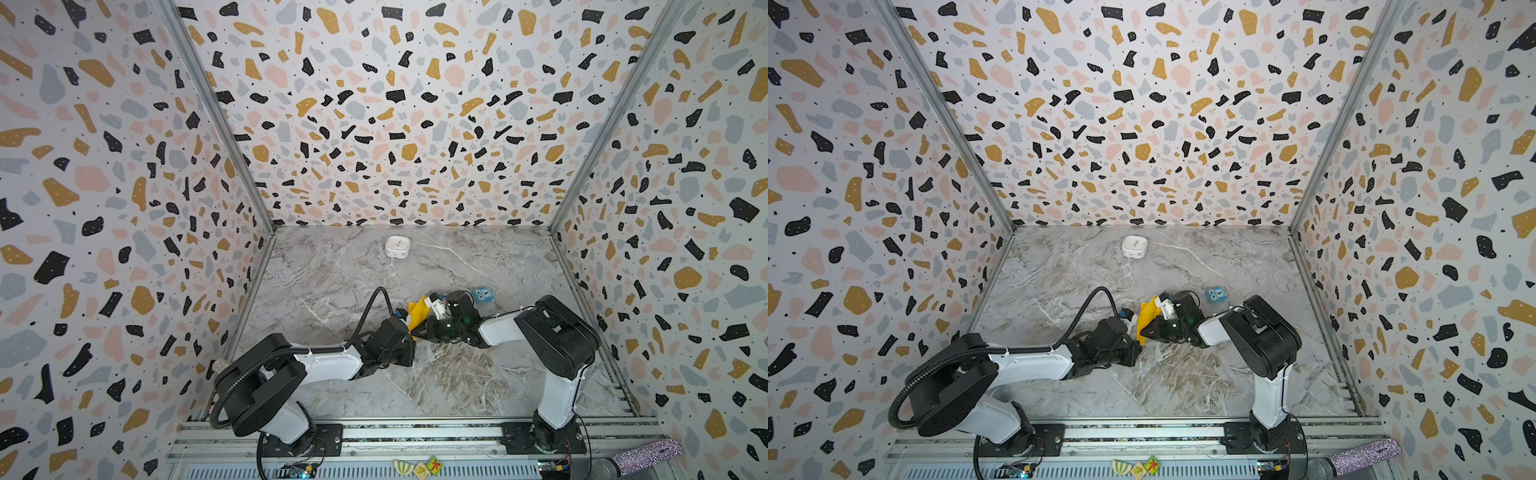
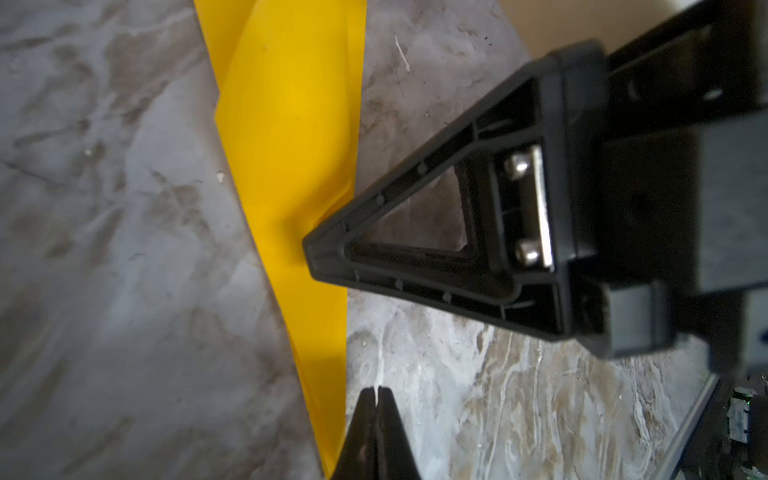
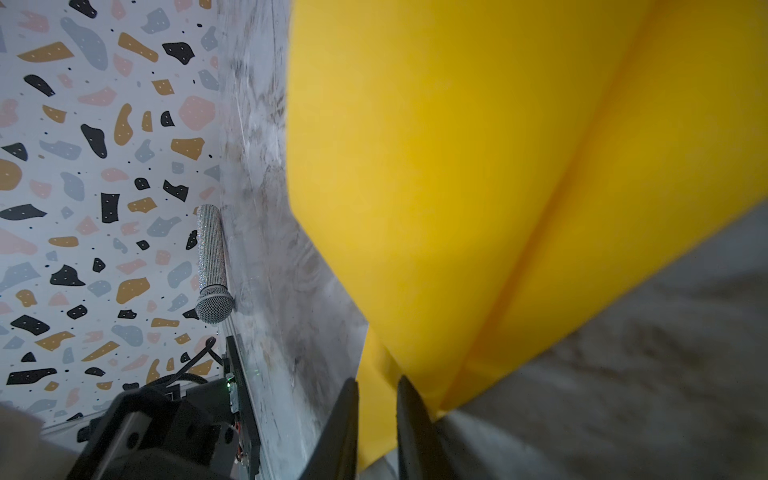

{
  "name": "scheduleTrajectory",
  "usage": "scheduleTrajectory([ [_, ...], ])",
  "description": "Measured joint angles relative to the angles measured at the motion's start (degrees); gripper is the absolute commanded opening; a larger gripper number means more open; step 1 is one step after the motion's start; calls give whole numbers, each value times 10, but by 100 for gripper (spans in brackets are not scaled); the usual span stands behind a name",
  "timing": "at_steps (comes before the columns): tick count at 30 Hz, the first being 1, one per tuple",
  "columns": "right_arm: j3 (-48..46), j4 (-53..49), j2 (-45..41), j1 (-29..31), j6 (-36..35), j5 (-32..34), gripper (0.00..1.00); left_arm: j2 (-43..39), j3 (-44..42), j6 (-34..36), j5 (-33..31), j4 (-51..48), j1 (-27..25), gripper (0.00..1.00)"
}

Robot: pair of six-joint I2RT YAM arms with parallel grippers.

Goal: Fold a paper plane with a square sheet of paper (pick it up from the middle)

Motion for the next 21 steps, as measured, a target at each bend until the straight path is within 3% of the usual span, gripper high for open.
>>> scheduleTrajectory([
  [21,-6,2,-3,-8,1,-1,20,22,60,39,-32,-35,11,0],
])
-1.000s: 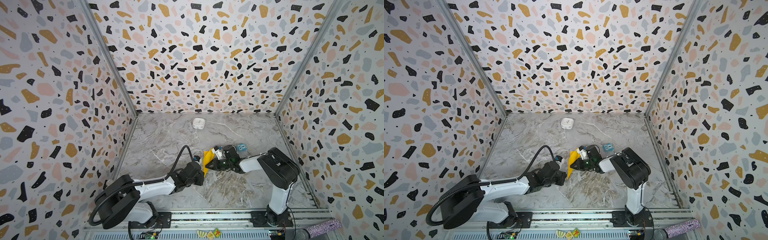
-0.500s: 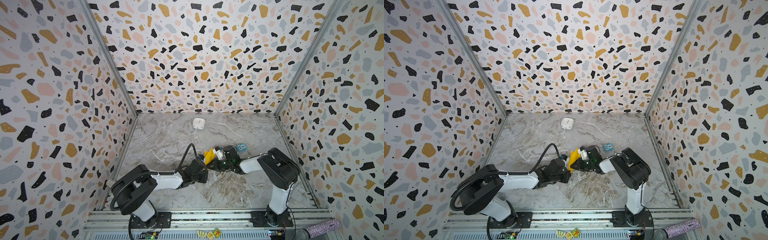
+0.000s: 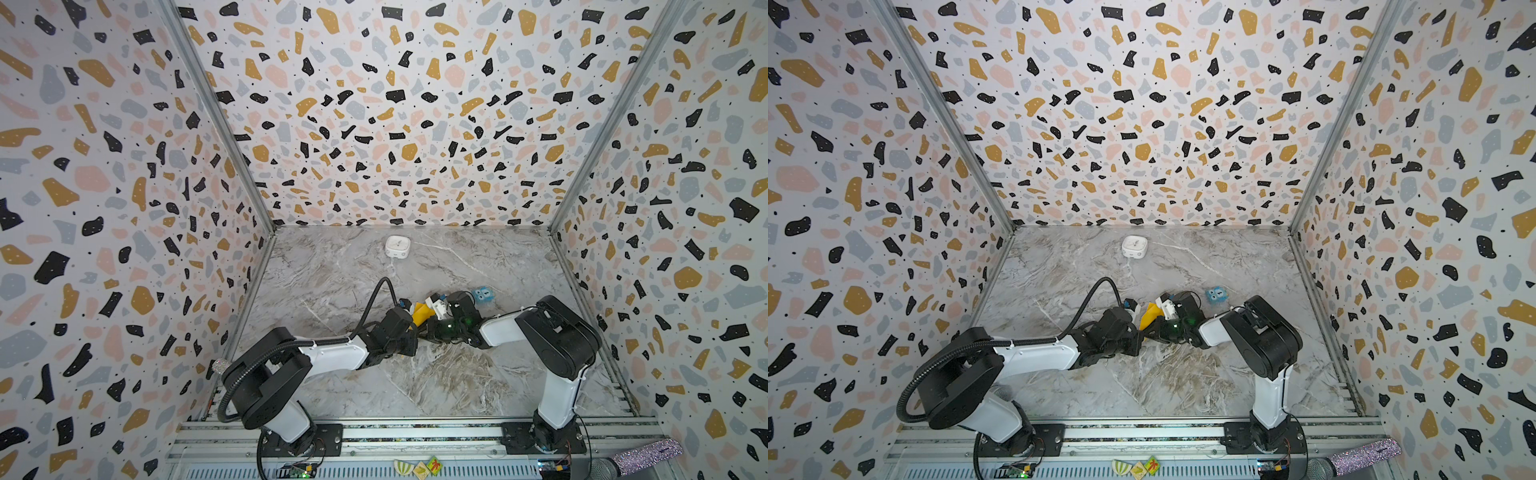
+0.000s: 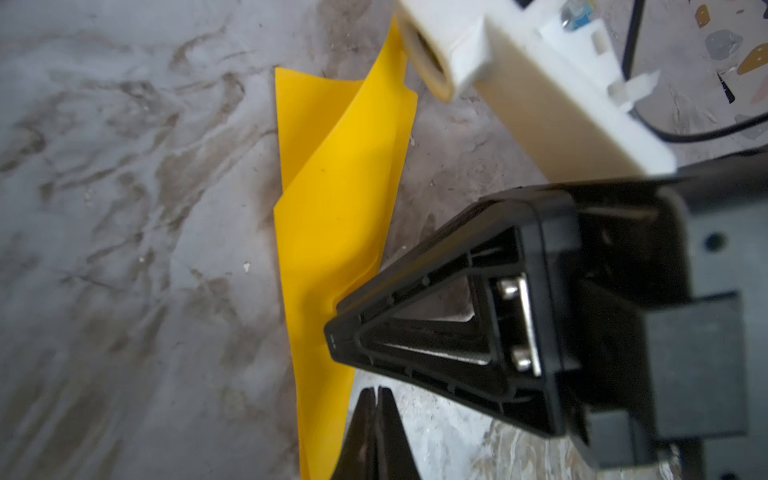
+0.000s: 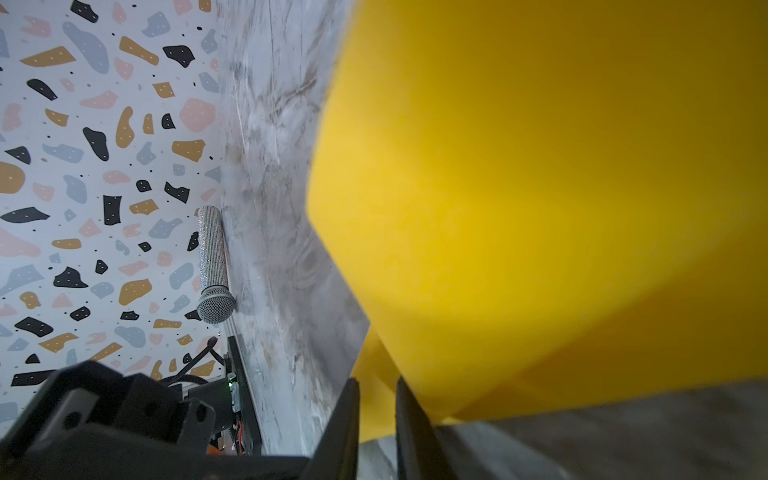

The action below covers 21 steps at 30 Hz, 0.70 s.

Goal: Fold a paper plane with a square sheet of paper (pick it up from the middle)

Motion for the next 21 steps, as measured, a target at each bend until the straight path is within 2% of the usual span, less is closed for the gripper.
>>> scheduleTrajectory([
  [9,-8,4,-5,-4,0,-4,19,21,-6,5,-36,-10,0,0],
  [21,-7,3,-10,-9,-5,-6,19,14,-31,5,-28,3,0,0],
])
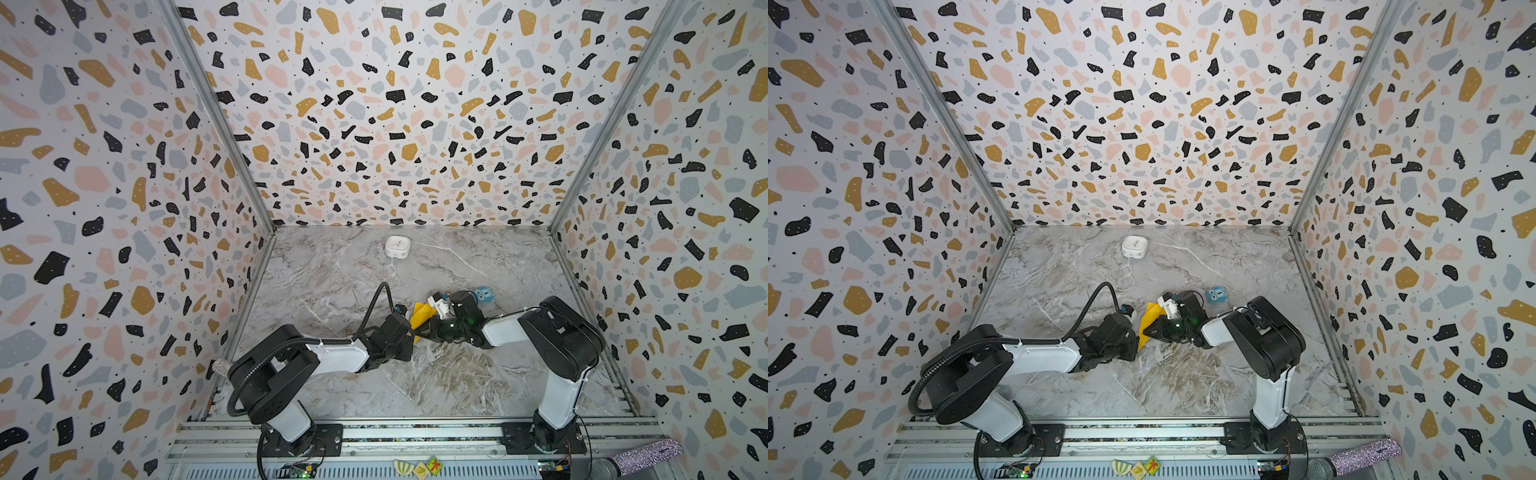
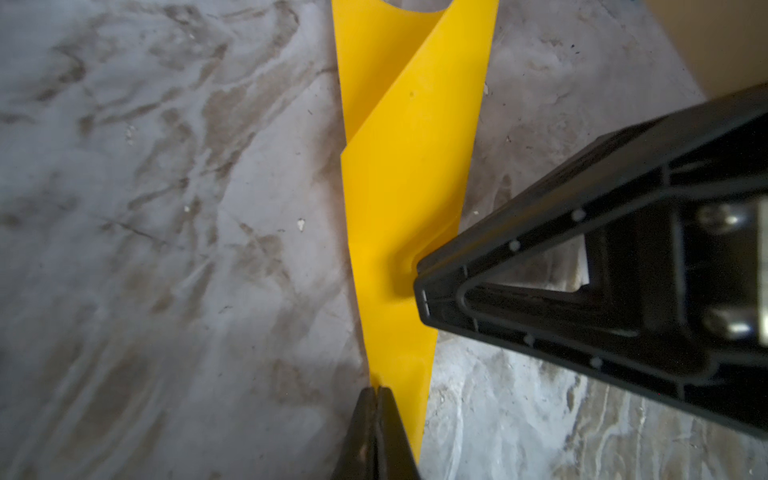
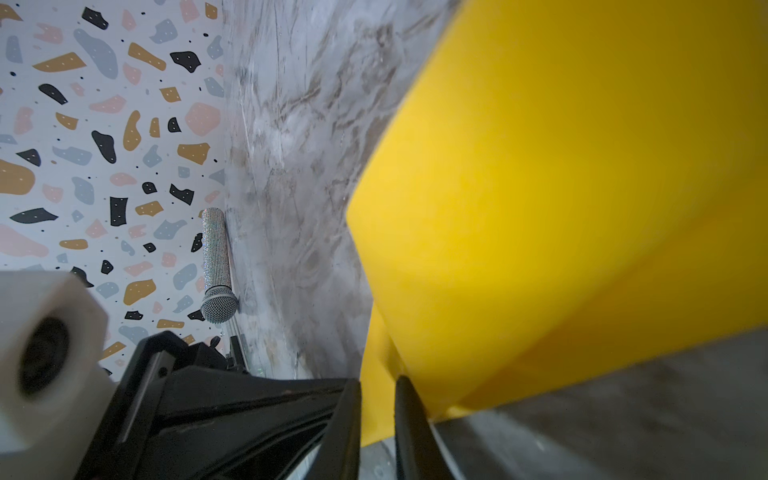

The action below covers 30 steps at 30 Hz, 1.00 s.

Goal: Fold a paper plane with a square sheet of paper (pick it up from the middle)

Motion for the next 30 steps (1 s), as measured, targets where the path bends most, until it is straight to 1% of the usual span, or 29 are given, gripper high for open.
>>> scheduleTrajectory([
  [8,5,-10,0,-5,-14,7,19,-4,2,5,5,-13,0,0],
  [14,5,-16,0,-5,-19,9,19,-5,12,6,27,0,0,0],
  [21,5,-17,0,-5,-21,9,19,31,36,6,45,9,0,0],
  [25,5,-17,0,-5,-21,9,18,33,37,6,42,6,0,0],
  [30,5,-22,0,-5,-23,11,18,2,37,6,14,-13,0,0],
])
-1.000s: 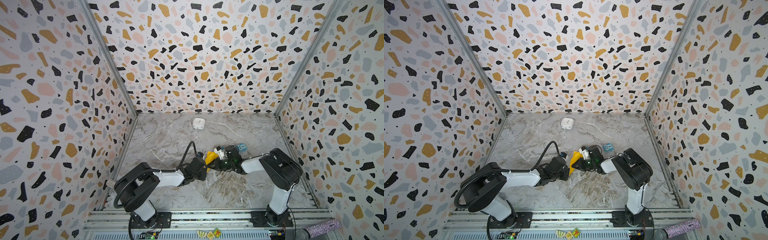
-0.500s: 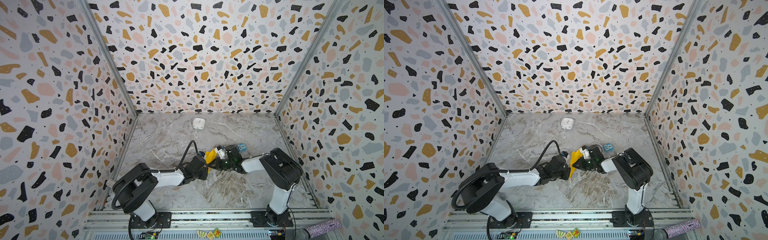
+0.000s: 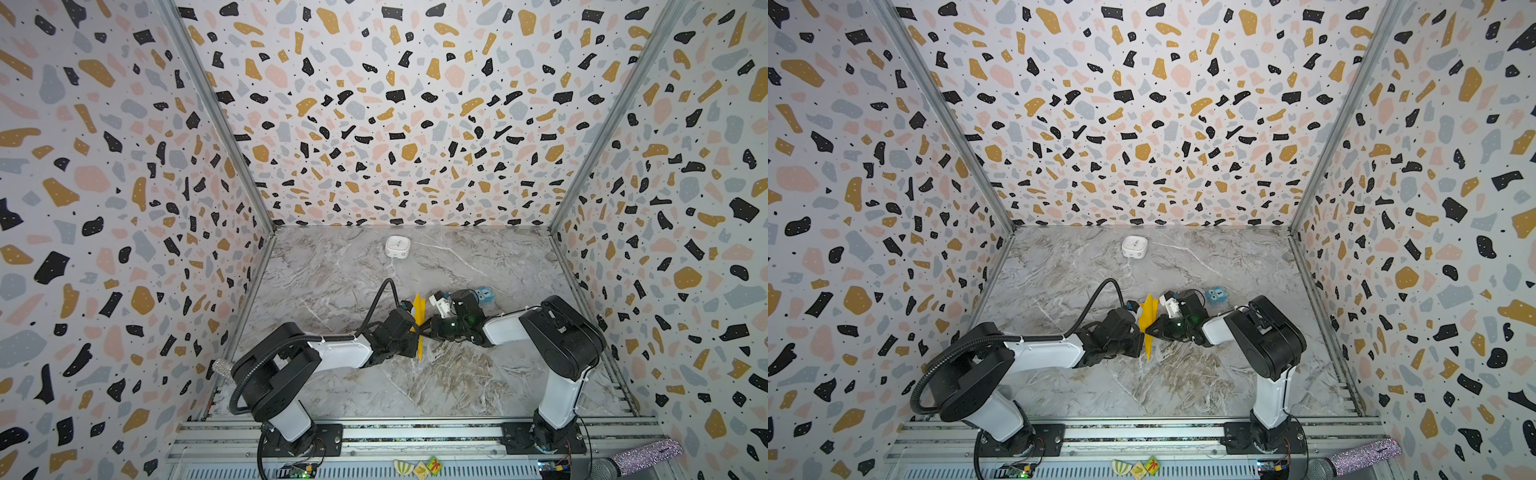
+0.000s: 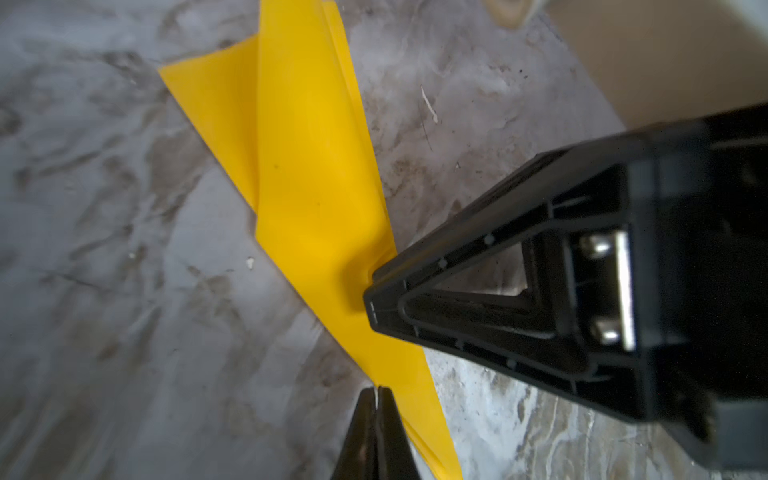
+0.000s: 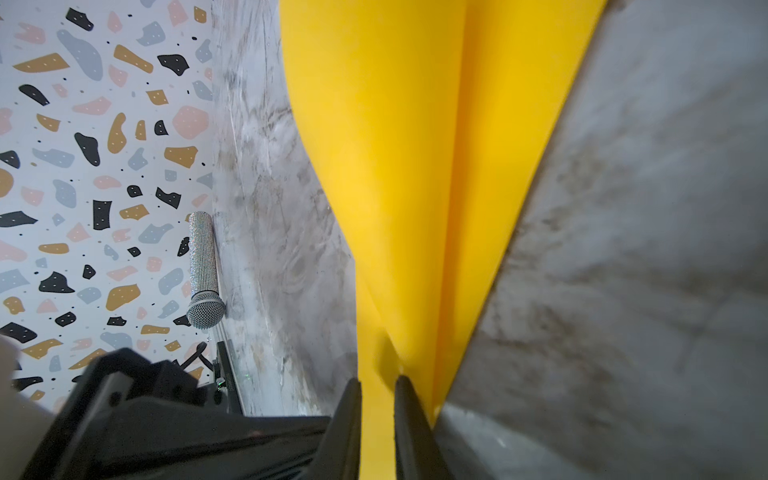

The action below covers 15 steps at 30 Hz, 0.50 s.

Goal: Fold a paper plane with a square sheet of paper (pick it up from the middle)

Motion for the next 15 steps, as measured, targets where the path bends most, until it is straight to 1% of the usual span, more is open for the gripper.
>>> scheduleTrajectory([
  [3,2,-6,0,0,0,2,18,-23,0,-1,-5,2,0,0],
  [6,3,-8,0,0,0,3,18,-32,-4,-6,13,25,2,2],
  [11,3,-8,0,0,6,3,18,-5,-9,-16,66,73,2,2],
  [15,3,-8,0,0,13,4,18,23,-9,-20,91,84,2,0],
])
